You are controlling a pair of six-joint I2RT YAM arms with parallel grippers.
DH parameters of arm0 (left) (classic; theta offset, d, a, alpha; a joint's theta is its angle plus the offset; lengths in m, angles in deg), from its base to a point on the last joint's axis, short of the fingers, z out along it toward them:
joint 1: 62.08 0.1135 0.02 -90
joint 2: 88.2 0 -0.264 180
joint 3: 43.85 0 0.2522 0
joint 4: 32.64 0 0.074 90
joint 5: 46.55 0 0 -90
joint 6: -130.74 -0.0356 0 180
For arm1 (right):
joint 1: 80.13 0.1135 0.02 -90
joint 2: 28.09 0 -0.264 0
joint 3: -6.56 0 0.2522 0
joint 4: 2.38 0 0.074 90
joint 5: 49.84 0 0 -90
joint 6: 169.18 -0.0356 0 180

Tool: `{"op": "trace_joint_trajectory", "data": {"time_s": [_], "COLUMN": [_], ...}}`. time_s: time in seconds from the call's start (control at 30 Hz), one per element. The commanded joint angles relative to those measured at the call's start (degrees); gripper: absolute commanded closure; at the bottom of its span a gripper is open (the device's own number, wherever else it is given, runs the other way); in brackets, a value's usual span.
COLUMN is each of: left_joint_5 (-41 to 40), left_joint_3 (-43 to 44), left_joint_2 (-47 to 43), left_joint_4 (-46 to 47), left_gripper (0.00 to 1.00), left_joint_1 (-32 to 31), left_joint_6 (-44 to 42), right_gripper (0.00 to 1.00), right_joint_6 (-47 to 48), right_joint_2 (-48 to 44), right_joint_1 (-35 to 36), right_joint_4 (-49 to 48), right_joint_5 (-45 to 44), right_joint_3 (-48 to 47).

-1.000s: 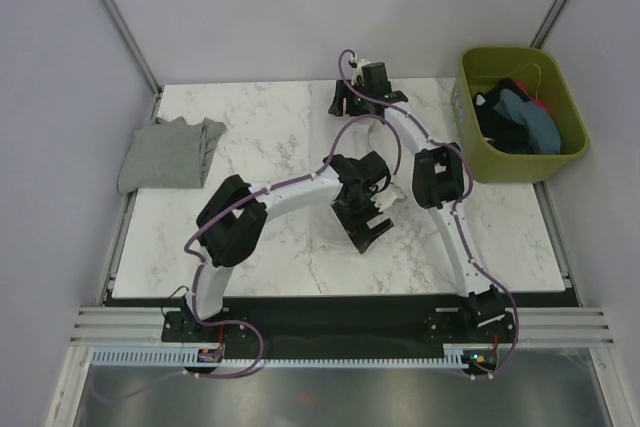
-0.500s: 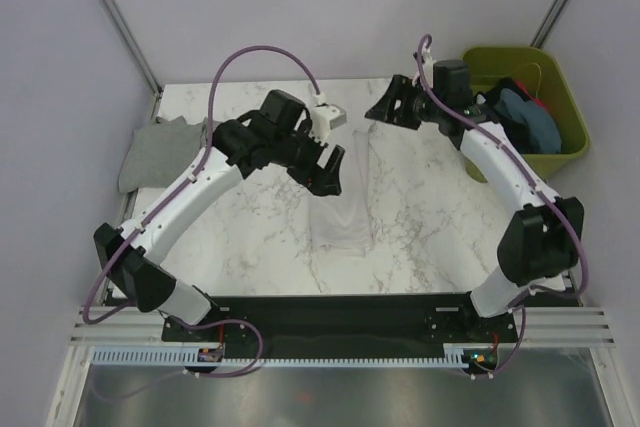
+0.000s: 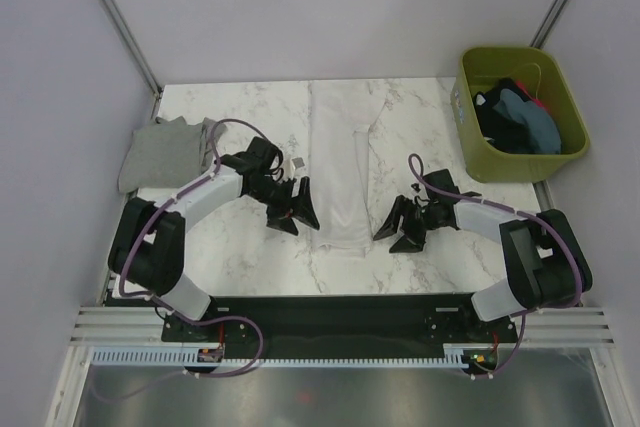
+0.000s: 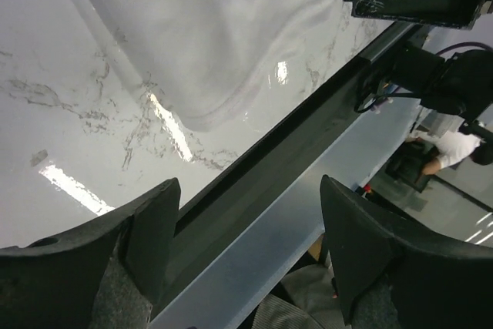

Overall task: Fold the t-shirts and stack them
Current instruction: Fold the tshirt

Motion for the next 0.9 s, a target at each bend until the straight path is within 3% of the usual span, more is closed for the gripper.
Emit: {"op": "trace_joint_trajectory", "data": {"time_s": [0.0,0.13,0.47,0.77,0.87], "left_joint_5": [5.5,4.7,4.9,5.1,5.7], "left_joint_3": [-2.3,-5.7,-4.8,-4.4,-4.4], "left_joint_2": [1.9,4.7,12.6,15.2,15.6], "left_joint_4": [7.9,11.9,15.5,16.3,16.5], "left_gripper": [0.20,0.26,0.28,0.32,0.37], "left_joint_1": [1.2,1.5,1.7,1.7,1.7], "left_joint_6": [6.1,8.2,11.3,12.2,12.4], "right_gripper": [0.33,0.33,0.34,0.42,0.44], "right_joint_6": [-4.8,-6.5,-9.8,-11.3,-10.6], "right_joint_2": [-1.1,0.3,6.7,9.6,9.4], "right_joint_1": [-0.1,0.6,3.8,6.7,6.8], "right_joint_4": [-9.8,-12.8,-18.7,-19.8,-18.7], "right_joint_5": [3.2,3.4,4.2,5.3,5.3], "right_joint_3": [1.8,3.1,0.5,0.0,0.3]}}
